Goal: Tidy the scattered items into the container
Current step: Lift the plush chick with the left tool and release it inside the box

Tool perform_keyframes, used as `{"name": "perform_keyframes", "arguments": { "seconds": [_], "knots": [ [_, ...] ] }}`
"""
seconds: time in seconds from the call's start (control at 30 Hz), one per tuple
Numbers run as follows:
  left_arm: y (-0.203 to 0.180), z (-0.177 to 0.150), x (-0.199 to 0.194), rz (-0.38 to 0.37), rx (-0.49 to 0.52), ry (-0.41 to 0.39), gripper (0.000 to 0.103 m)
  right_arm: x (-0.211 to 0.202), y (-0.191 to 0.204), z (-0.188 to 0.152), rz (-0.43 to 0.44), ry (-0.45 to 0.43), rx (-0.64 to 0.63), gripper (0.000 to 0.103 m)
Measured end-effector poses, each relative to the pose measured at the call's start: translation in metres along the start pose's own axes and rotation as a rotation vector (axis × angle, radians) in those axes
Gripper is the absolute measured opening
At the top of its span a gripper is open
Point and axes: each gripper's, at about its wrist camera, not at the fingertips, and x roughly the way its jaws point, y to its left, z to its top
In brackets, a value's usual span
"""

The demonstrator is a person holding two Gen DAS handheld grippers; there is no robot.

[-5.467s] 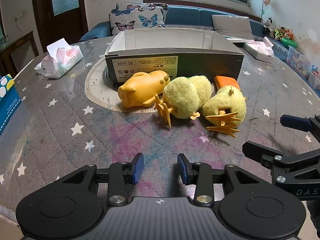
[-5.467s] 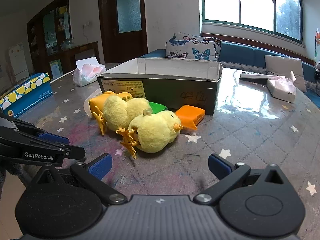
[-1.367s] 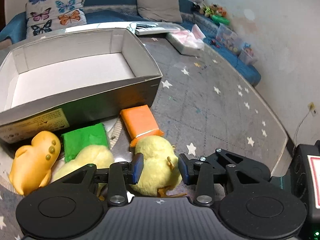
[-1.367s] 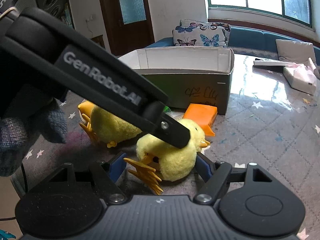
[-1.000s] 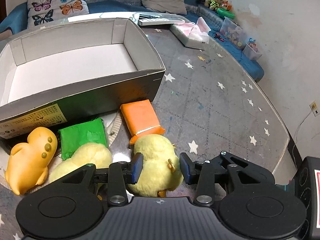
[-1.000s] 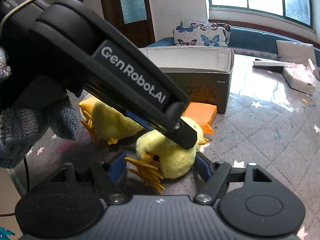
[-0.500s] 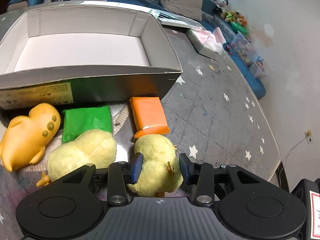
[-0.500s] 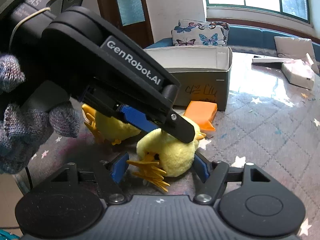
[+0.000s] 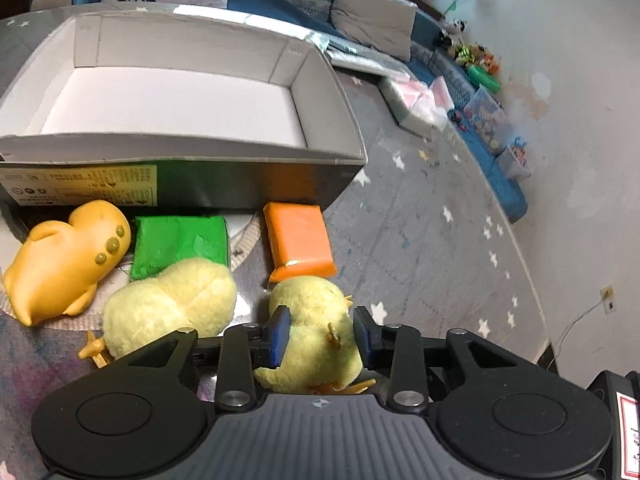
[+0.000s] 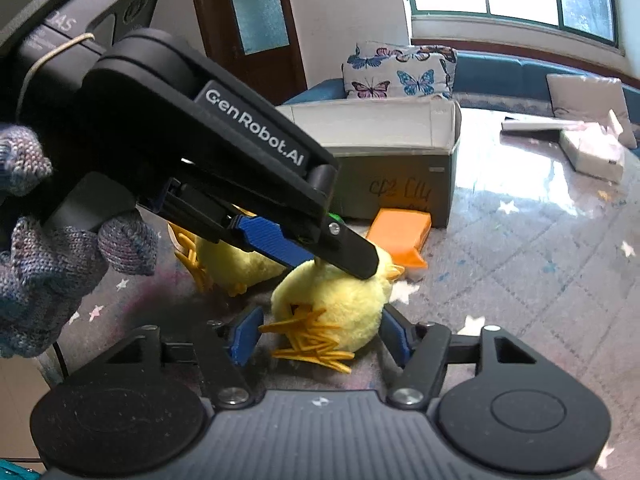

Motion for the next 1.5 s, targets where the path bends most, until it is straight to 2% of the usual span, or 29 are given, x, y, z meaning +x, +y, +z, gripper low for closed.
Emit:
{"name": "perform_keyframes", "arguments": {
  "seconds": [0.2, 0.47, 0.7, 1.1, 1.5],
  "knots": [
    [-0.004, 0.02, -0.02, -0.022, -0.006, -0.085, 0.032, -0.007, 0.001, 0.025, 0.0, -0.051, -0.057, 0.061],
    [-0.001, 0.062, -0.034, -0.056, -0.043, -0.183, 0.031, 0.004, -0.005, 0.067, -0.023, -0.107, -0.127, 0.061],
    [0.001, 0.109, -0.025, -0.062, -0.042, -0.249, 0.03, 0.026, -0.018, 0.111, -0.051, -0.149, -0.182, 0.061],
    [0.041, 0.162, 0.04, -0.092, -0.134, -0.175, 0.029, 0.098, -0.054, 0.14, -0.094, -0.029, -0.222, 0.061],
    [0.073, 0.172, 0.073, -0.118, -0.228, -0.128, 0.033, 0.141, -0.059, 0.146, -0.127, 0.061, -0.309, 0.061]
  ]
}}
